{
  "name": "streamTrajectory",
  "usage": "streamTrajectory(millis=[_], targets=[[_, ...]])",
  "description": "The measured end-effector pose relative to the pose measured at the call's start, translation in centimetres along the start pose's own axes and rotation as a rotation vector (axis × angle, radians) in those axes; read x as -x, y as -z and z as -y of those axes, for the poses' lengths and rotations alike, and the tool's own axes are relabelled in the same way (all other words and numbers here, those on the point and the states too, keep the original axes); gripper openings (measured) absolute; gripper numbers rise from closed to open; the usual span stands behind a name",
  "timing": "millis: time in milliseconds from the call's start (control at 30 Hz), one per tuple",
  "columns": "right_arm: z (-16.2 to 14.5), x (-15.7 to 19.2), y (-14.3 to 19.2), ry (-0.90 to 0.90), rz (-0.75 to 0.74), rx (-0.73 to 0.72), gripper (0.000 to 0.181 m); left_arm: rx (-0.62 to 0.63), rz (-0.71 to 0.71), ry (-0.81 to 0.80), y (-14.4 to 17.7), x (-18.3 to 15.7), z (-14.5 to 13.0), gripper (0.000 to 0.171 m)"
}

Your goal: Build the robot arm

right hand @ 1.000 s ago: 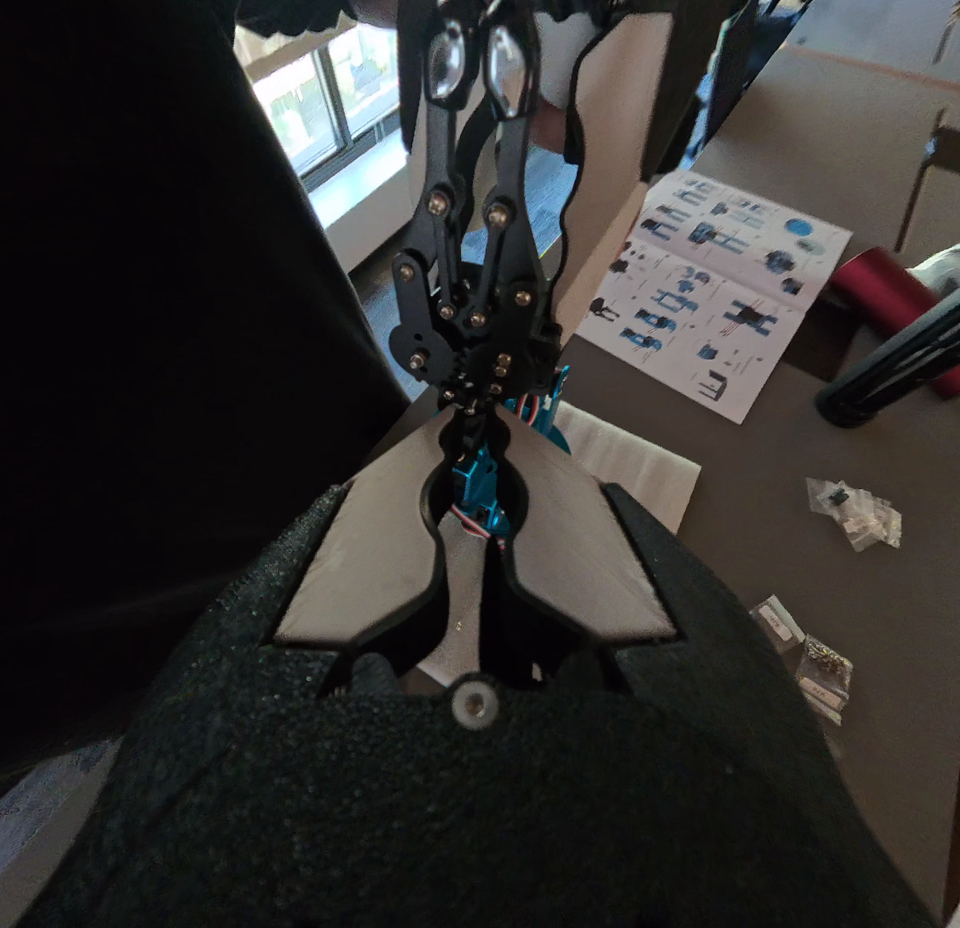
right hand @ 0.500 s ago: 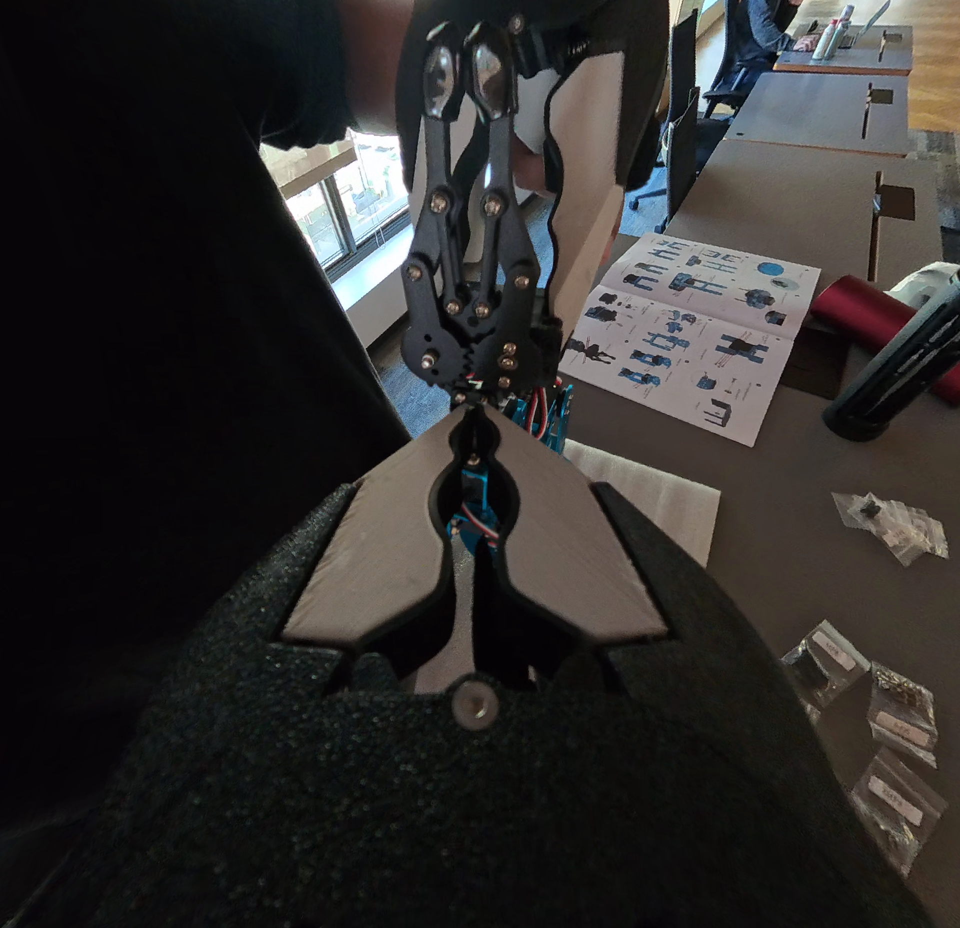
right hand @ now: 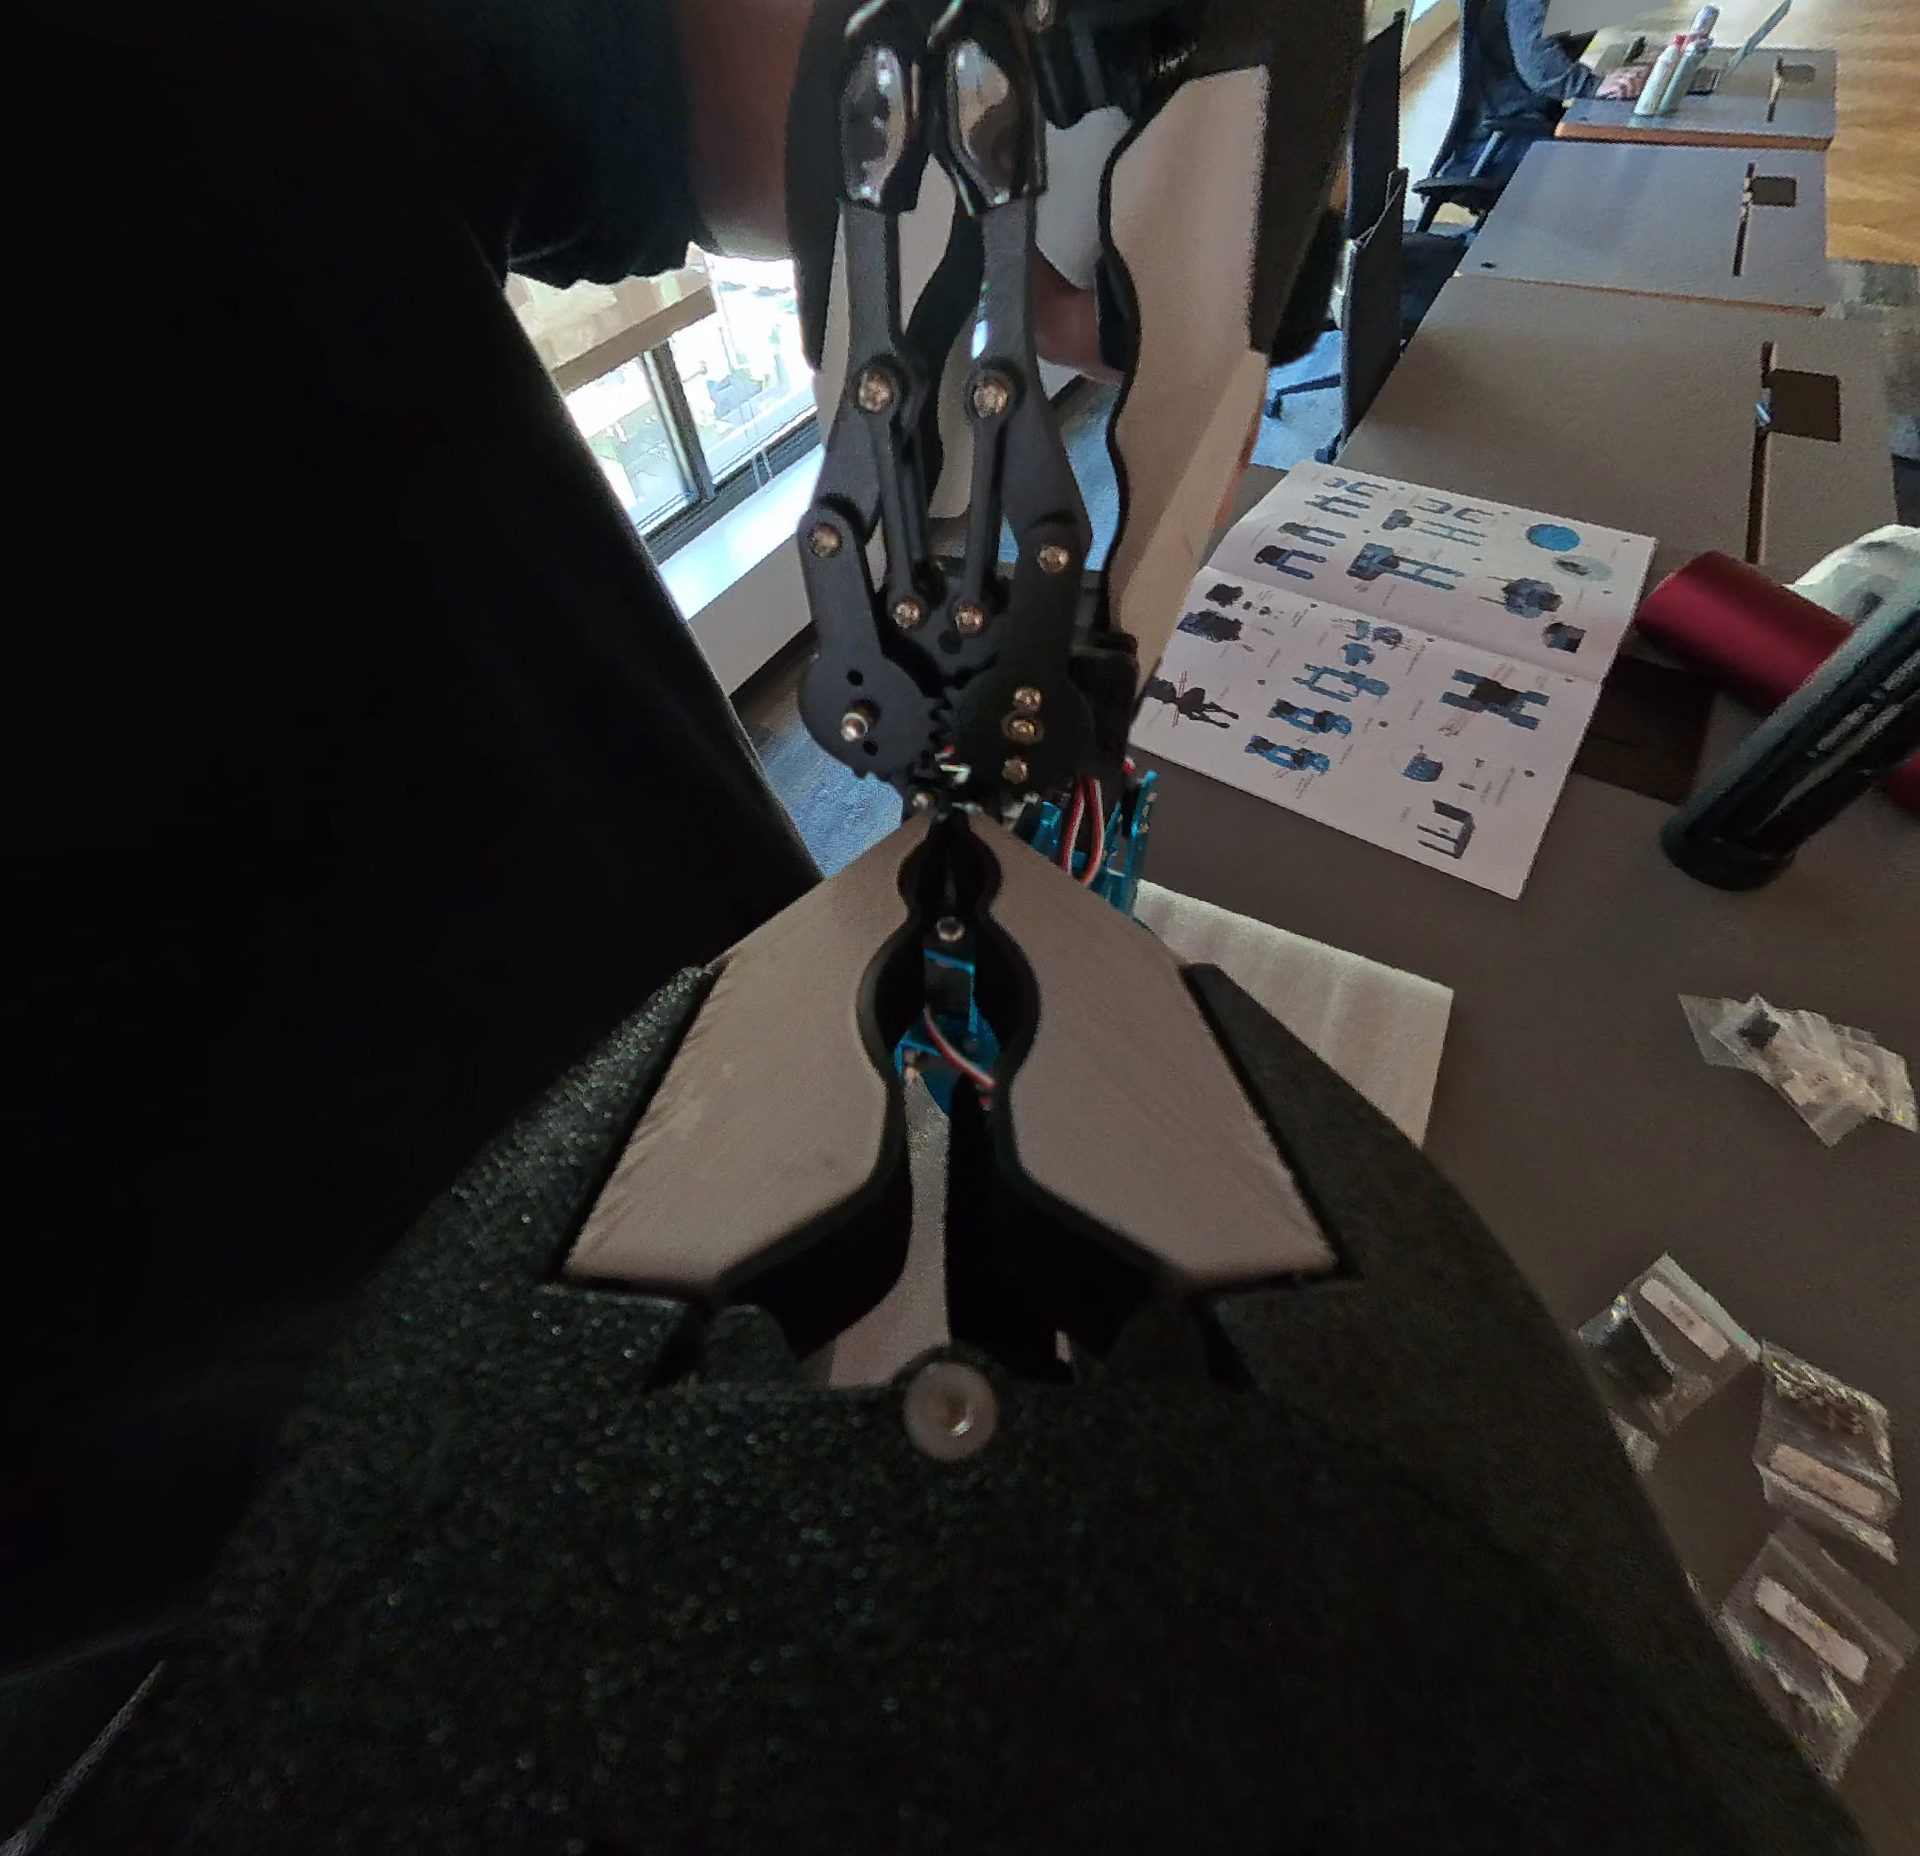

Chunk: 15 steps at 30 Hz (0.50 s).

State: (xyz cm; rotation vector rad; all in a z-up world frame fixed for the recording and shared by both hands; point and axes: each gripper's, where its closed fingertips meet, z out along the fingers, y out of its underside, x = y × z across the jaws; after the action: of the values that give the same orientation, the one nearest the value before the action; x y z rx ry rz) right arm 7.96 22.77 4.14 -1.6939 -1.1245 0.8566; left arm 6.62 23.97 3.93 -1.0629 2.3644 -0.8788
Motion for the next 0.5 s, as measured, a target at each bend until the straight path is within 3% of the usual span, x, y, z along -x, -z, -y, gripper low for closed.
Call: streamTrajectory(millis=[267, 433, 500], targets=[[-0.3, -0.1, 1.0, -0.028, -0.058, -0.051, 0.001, -0.002, 0.002, 0.006, 0.0, 0.0, 0.0, 0.047], [-0.8, 0.0, 1.3, -0.05, -0.291, -0.176, 0.045, 0.001, -0.007, 0.032, 0.0, 0.1, 0.0, 0.047], [-0.1, 0.9, 0.8, -0.005, -0.412, -0.258, 0.045, 0.01, -0.013, 0.044, -0.1, 0.1, 0.0, 0.047]])
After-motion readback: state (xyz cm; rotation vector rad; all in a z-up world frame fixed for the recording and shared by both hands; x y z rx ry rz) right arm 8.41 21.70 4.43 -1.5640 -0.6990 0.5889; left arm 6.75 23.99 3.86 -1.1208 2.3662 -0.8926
